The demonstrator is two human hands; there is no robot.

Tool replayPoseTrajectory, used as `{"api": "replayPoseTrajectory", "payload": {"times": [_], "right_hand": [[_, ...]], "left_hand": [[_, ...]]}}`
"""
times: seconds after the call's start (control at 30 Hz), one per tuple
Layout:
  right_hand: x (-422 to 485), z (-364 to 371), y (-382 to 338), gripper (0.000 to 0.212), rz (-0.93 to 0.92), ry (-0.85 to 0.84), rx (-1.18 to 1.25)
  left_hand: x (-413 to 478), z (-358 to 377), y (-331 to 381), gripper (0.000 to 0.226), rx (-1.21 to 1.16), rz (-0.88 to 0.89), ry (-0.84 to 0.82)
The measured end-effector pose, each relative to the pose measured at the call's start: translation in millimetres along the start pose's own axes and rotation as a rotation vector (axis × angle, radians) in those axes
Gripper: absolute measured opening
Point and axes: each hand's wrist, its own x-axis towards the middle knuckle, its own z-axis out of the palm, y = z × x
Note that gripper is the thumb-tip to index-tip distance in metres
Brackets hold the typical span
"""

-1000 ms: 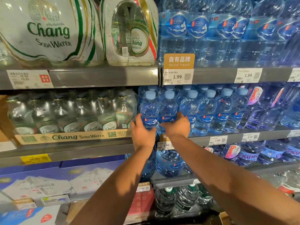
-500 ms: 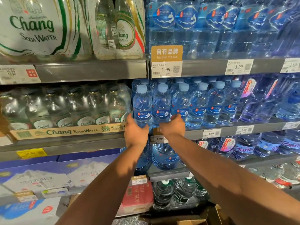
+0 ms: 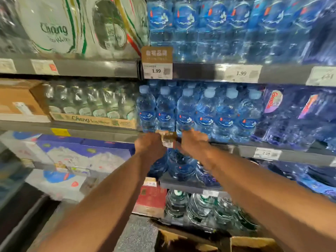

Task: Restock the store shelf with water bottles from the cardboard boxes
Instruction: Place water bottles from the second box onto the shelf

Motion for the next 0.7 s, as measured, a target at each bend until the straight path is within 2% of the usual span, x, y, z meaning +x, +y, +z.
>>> {"api": "replayPoseTrajectory", "payload": {"times": [0.1, 0.2, 0.3, 0.5, 0.6, 0.7], "right_hand": [[-13, -4, 13, 0.030, -0.066, -0.036, -0.001], [-27, -11, 22, 0.038, -0.028, -0.062, -0.004], [-47, -14, 32, 0.035, -0.016, -0.076, -0.050], [-103, -16, 58, 0.040, 0.094, 0.018, -0.042], [-135, -10, 65, 0.046, 0.128, -0.018, -0.054], [-168, -1, 69, 0.044, 0.141, -0.053, -0.106]], "left_hand": [[-20, -1, 15, 0.033, 0.020, 0.003, 0.018], [-35, -3, 26, 0.028, 0.008, 0.013, 0.036], [-47, -7, 37, 0.031, 0.032, 0.032, -0.011], [-89, -8, 59, 0.035, -0.011, 0.139, 0.022], [-119, -12, 69, 0.034, -0.002, 0.189, -0.025], [-150, -7, 79, 0.029, -0.024, 0.265, -0.043]]}}
